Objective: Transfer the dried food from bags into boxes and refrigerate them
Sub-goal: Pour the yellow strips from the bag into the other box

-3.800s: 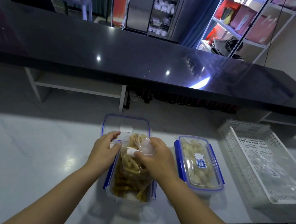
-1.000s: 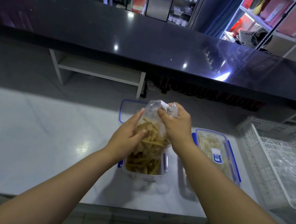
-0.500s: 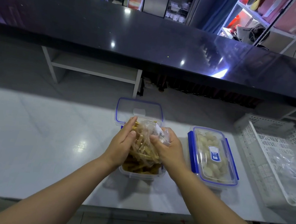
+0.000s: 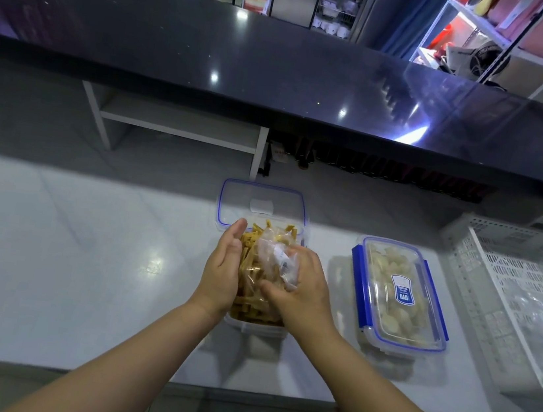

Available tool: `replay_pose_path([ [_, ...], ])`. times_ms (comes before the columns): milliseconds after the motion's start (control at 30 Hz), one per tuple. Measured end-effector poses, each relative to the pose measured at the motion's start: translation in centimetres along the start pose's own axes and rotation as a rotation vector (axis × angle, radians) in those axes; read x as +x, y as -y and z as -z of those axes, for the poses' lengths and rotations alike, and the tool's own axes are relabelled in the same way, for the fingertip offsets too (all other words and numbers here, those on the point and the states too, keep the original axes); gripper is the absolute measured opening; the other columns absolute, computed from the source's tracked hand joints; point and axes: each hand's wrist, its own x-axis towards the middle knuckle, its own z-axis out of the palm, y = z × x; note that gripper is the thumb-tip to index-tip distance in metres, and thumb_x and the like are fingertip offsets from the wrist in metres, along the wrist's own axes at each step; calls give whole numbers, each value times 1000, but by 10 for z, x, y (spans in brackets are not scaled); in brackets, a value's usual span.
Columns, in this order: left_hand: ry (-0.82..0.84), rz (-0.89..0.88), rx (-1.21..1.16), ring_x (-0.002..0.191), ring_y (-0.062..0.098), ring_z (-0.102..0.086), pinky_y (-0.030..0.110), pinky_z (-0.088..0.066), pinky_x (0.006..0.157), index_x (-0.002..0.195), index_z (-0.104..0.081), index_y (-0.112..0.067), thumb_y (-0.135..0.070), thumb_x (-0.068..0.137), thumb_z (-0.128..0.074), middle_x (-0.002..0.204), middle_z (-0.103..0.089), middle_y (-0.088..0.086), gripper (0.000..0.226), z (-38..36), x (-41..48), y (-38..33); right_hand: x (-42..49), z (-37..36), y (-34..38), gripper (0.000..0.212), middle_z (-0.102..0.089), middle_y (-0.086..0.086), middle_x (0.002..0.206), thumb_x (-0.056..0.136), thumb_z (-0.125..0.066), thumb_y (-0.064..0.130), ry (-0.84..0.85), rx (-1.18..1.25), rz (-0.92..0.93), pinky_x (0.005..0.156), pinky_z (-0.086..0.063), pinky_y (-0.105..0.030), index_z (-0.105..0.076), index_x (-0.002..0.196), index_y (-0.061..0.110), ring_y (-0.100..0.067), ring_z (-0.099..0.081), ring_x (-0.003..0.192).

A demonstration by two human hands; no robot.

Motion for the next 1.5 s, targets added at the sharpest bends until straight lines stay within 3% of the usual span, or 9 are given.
replay_pose_path([
  [233,-33,-25,35,133,5,-36,25,-28,112,143,-33,-16,-19,103,-25,142,-40,-6,41,-1,0,2,38,-8,4,31,-53,5,101,75,-75,24,-101,-61,3,83,-47,-31,-51,95,26,-16,-52,97],
  [467,-21,-11,55,133,3,-34,19,-27,110,144,-30,-18,-21,103,-24,146,-38,-5,42,0,0,2,56,-11,4,29,-53,5,105,80,-70,30,-95,-124,-15,83,-44,-28,-56,103,20,-15,-51,100],
  [767,9,45,3,135,6,-33,34,-26,116,145,-30,-24,-32,103,-22,148,-36,-8,44,1,0,-3,2,-5,0,44,-50,10,128,89,-60,36,39,-61,19,98,-47,-32,-46,129,27,-8,-49,116],
  [900,-8,50,-8,135,4,-33,33,-25,116,145,-30,-25,-35,102,-21,147,-36,-9,45,-2,-2,-6,7,-2,5,35,-54,12,116,88,-61,39,8,-7,-30,90,-47,-25,-53,121,27,-7,-52,108],
  [1000,-27,56,-9,134,2,-33,30,-24,116,145,-30,-24,-37,102,-21,146,-37,-11,46,-3,-4,-8,19,3,17,17,-60,5,98,86,-61,41,-40,164,-133,79,-55,-38,-59,95,26,-16,-61,90],
  [1133,-39,57,8,132,1,-32,24,-25,112,145,-30,-23,-35,102,-20,144,-37,-11,46,0,-7,-12,32,15,32,8,-67,-9,91,88,-62,30,-72,330,-222,72,-57,-55,-58,86,23,-32,-66,84],
  [1267,-38,68,25,132,5,-35,28,-27,112,145,-32,-26,-39,102,-22,140,-40,-12,46,1,-7,-14,44,28,41,3,-68,-9,99,92,-59,19,-45,441,-271,74,-60,-46,-58,94,21,-24,-70,86],
  [1433,-14,97,41,130,7,-36,34,-30,112,143,-32,-34,-50,98,-20,141,-40,-13,49,2,-8,-17,52,43,47,9,-68,-5,92,91,-61,17,-44,525,-297,53,-55,-23,-59,100,17,-16,-69,77],
  [1500,-22,102,44,134,9,-34,38,-28,115,144,-32,-33,-51,98,-20,146,-37,-10,50,3,-7,-19,54,49,46,8,-68,-5,88,90,-63,16,-51,540,-306,51,-54,-23,-60,97,17,-16,-68,73],
])
